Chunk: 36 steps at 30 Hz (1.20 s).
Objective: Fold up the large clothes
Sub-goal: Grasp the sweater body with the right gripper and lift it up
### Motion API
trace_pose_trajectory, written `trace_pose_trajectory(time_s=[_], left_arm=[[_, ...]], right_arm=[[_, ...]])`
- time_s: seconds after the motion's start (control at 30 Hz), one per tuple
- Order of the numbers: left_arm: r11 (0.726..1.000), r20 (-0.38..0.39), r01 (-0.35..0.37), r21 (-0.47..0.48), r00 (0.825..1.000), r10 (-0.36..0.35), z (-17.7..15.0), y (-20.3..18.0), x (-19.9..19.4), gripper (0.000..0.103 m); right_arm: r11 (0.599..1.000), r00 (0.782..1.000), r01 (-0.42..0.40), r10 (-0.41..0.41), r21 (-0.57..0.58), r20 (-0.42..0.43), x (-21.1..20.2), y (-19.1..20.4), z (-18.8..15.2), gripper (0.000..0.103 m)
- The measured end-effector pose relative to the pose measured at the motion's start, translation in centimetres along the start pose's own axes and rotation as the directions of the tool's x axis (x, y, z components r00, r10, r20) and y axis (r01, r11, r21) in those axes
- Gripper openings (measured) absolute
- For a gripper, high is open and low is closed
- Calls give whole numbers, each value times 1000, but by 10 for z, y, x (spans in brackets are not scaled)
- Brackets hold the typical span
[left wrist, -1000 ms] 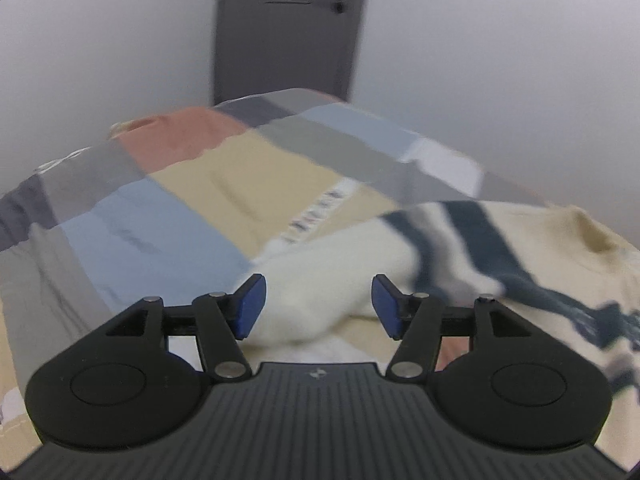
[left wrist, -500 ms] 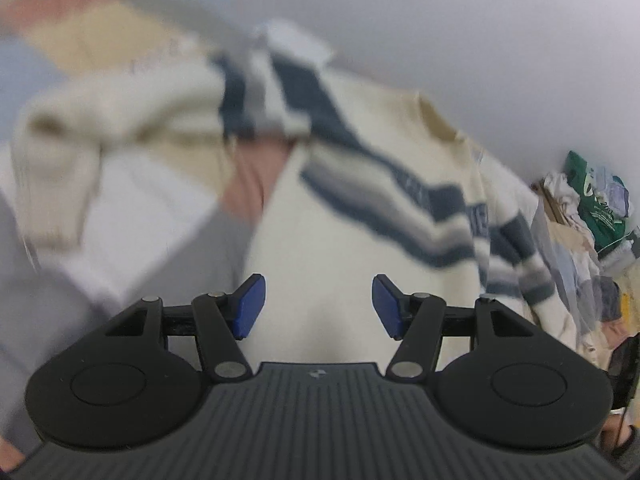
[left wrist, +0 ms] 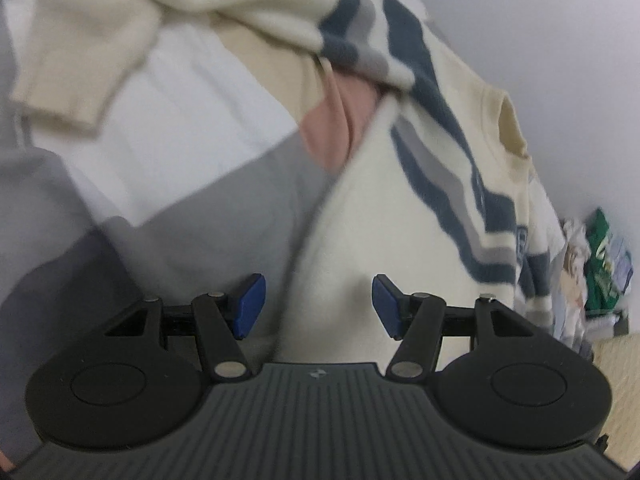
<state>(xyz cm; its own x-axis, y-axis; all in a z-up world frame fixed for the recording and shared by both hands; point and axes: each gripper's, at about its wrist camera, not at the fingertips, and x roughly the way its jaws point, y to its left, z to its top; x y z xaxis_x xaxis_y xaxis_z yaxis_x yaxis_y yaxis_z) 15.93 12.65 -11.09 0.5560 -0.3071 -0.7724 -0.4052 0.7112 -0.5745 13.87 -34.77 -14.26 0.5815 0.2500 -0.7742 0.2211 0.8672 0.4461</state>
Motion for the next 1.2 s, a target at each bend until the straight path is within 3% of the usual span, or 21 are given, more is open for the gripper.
trace_pose_trajectory(time_s=[0.1, 0.17, 0.2, 0.27, 0.33, 0.43, 0.5, 0.53, 0.6, 0.67, 0.77, 0.83, 0.93, 1.1, 1.2], left_arm=[[1000, -16, 5, 19, 1000, -5, -4, -4, 6, 65], [999, -23, 30, 13, 999, -30, -6, -3, 7, 65], [999, -5, 50, 0, 999, -50, -7, -3, 6, 65], [994, 17, 113, -12, 993, -113, -6, -5, 2, 65], [987, 17, 163, -4, 986, -163, -7, -8, -2, 65], [990, -25, 137, 37, 990, -136, -12, -14, 4, 65], [995, -71, 84, 53, 994, -80, -17, -14, 13, 64], [996, -78, 73, 58, 995, -69, -20, -13, 15, 64], [994, -72, 70, 80, 995, -65, -24, -17, 14, 63], [994, -74, 69, 80, 995, -63, -26, -19, 9, 63], [991, -58, 85, 101, 995, -80, -33, -23, -3, 45], [990, -37, 97, 107, 995, -94, -35, -27, -11, 21], [984, -21, 154, 89, 988, -153, -36, -27, -30, 11], [979, 0, 171, 110, 985, -172, -44, -27, -59, 9], [987, -4, 97, 129, 995, -97, -49, -25, -60, 9]], right_arm=[[992, 997, -71, 75, 107, -26, 2, -13, 1, 80], [973, 982, -167, 178, 157, -58, 5, -16, -1, 80], [959, 971, -217, 232, 181, -66, 6, -15, -3, 80], [905, 922, -353, 379, 237, -74, 6, -13, -8, 80], [864, 881, -455, 472, 215, -31, -5, -1, -15, 80], [857, 866, -497, 500, 137, 10, -21, 14, -25, 80], [861, 874, -481, 485, 166, 16, -21, 13, -33, 79], [872, 889, -451, 459, 188, 5, -17, 13, -37, 77], [908, 927, -362, 374, 211, -19, -11, 10, -42, 44], [930, 952, -296, 307, 220, -18, -11, 8, -43, 19], [954, 965, -260, 262, 149, 8, -24, 15, -39, 16], [967, 970, -242, 240, 83, 35, -35, 23, -37, 15], [979, 977, -202, 201, 0, 63, -50, 34, -33, 13], [981, 976, -184, 190, -61, 104, -81, 33, -23, 12], [989, 987, -119, 127, -85, 95, -83, 35, -24, 12]])
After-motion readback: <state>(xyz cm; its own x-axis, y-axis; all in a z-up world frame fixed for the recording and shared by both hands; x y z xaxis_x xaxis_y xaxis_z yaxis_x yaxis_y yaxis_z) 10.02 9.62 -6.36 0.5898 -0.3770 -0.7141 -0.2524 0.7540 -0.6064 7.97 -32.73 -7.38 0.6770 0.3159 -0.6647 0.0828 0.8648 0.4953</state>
